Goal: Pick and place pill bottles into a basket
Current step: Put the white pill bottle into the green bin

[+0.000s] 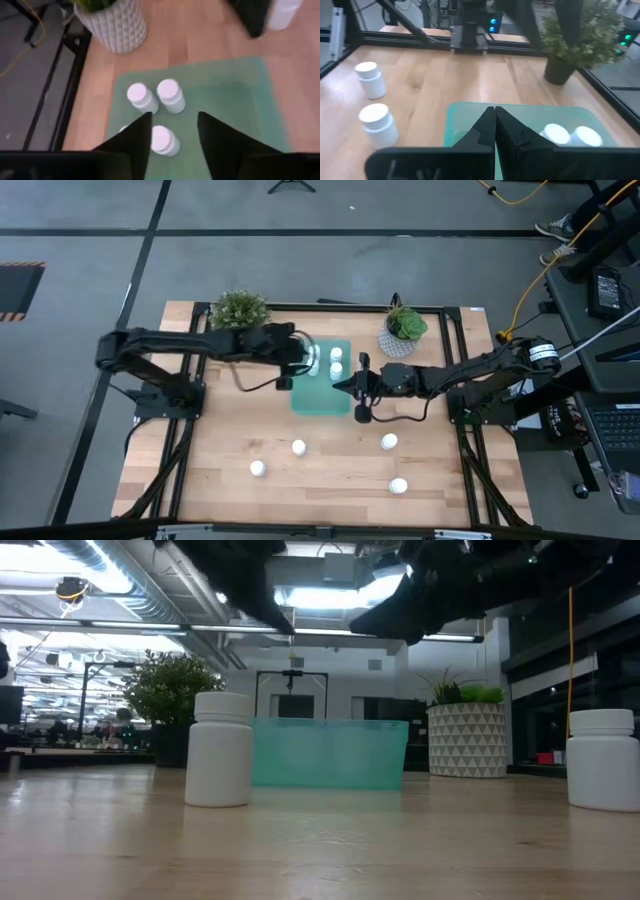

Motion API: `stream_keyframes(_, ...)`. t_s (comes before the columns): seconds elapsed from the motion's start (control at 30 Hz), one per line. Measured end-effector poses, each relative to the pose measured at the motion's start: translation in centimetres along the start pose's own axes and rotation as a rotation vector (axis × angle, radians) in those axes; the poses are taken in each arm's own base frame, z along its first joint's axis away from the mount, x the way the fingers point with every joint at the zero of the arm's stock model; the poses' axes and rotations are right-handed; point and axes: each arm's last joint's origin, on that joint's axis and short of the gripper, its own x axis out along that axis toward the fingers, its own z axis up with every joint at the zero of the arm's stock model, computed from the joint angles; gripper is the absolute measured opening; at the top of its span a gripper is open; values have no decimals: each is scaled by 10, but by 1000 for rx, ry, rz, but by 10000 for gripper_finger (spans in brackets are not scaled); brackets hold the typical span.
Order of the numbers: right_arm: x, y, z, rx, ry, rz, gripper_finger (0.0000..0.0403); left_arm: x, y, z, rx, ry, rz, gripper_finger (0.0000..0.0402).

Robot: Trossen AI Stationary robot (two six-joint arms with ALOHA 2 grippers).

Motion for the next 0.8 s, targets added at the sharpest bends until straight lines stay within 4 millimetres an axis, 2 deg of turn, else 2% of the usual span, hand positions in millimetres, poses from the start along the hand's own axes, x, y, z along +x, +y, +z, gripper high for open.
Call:
stream_keyframes(0.17,-2,13,0,-14,0,43,5,-41,-15,6,-39,-71,-58,59)
stream_keyframes(0.3,-8,31,0,-36,18,101,5,-60,-34,11,-25,-142,-203,7)
stream_keyframes(0.47,-24,51,7,-12,13,86,5,-71,-62,17,37,-201,-369,4)
stream_keyframes(0.8,-69,88,5,51,112,7,5,-83,-107,14,88,-211,-331,1)
